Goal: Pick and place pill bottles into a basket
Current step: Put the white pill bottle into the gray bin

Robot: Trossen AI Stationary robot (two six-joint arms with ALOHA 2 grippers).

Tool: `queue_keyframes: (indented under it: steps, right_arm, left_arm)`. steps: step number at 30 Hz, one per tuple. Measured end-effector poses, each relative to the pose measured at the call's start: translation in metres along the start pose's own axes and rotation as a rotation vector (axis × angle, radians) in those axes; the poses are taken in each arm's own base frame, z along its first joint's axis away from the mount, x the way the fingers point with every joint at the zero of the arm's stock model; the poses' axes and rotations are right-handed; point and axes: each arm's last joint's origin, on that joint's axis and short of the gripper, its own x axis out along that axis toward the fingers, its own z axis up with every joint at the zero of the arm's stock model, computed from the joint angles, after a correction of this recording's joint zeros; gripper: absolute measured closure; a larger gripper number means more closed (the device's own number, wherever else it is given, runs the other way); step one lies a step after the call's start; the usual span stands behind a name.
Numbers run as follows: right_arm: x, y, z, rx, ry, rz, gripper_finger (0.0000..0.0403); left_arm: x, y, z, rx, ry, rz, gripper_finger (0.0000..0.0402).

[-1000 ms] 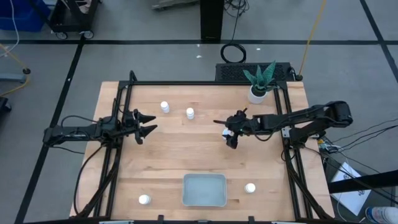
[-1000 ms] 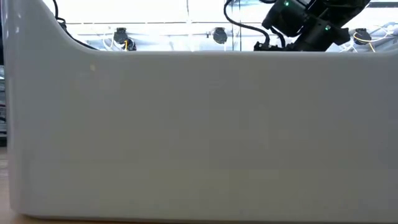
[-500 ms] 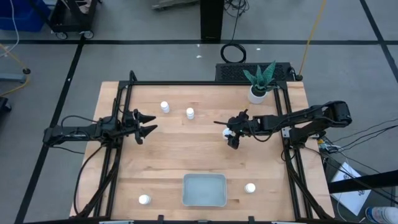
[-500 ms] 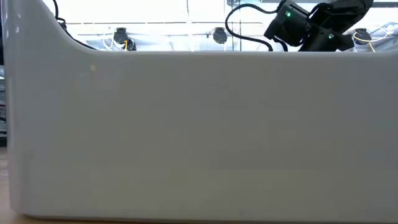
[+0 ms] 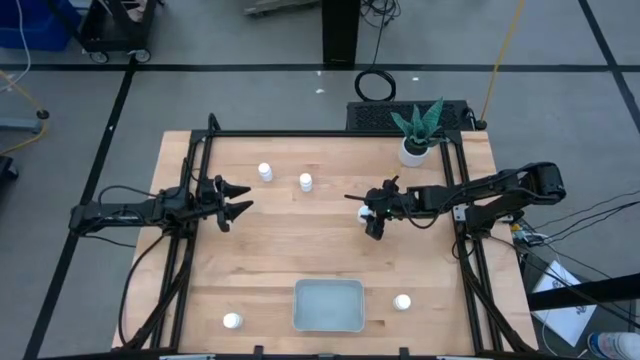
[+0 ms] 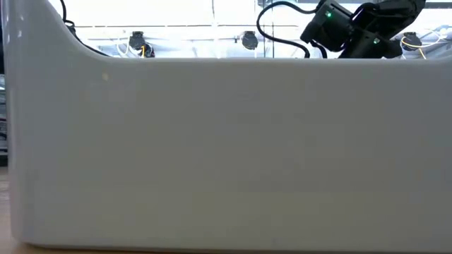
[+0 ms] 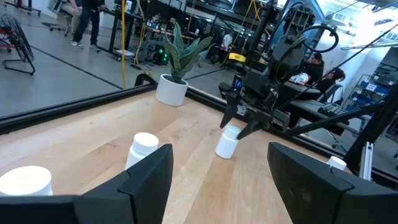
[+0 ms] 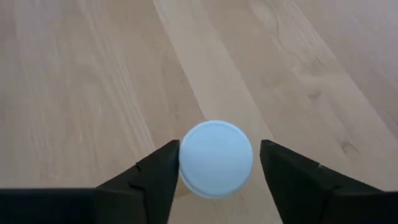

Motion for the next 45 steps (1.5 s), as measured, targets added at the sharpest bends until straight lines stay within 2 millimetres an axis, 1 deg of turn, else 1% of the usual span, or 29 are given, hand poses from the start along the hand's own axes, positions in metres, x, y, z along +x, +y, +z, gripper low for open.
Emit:
queue_keyframes:
  steps: [6,16,21,23,26,32,36,38,41,45]
  right_arm:
    - [0.0,0.001,0.002,-0.008,-0.021,0.005,0.0251]
    - [-0.001,0.004,0.013,-0.037,-0.135,0.035,0.0252]
    - [-0.012,0.007,0.019,-0.061,-0.199,0.057,0.0251]
    - [-0.021,0.008,0.021,-0.066,-0.234,0.074,0.0252]
    - [-0.041,0.014,0.026,-0.085,-0.316,0.116,0.0252]
    - [-0.091,0.026,0.034,-0.127,-0.538,0.235,0.0251]
    - [-0.125,0.033,0.035,-0.152,-0.693,0.325,0.0252]
    - [-0.138,0.037,0.035,-0.165,-0.761,0.37,0.0251]
    - [-0.153,0.045,0.032,-0.188,-0.831,0.441,0.025]
    - [-0.168,0.059,0.025,-0.231,-0.888,0.54,0.0251]
  left_arm:
    - [0.0,0.0,0.0,0.0,0.001,0.0,0.0133]
    - [0.0,0.0,0.0,0.0,0.001,0.001,0.0133]
    - [0.0,0.0,0.0,0.0,0.002,0.001,0.0133]
    - [0.0,0.0,0.0,0.001,0.003,0.001,0.0133]
    - [0.0,0.0,-0.001,0.001,0.007,0.002,0.0133]
    - [0.0,0.0,-0.001,0.001,0.008,0.003,0.0133]
    - [0.0,0.0,0.0,-0.016,0.002,0.001,0.0133]
    - [0.0,0.0,0.0,-0.025,0.002,0.0,0.0133]
    - [0.0,0.0,0.0,-0.032,0.001,0.001,0.0133]
    - [0.0,0.0,0.0,-0.052,0.001,0.001,0.0133]
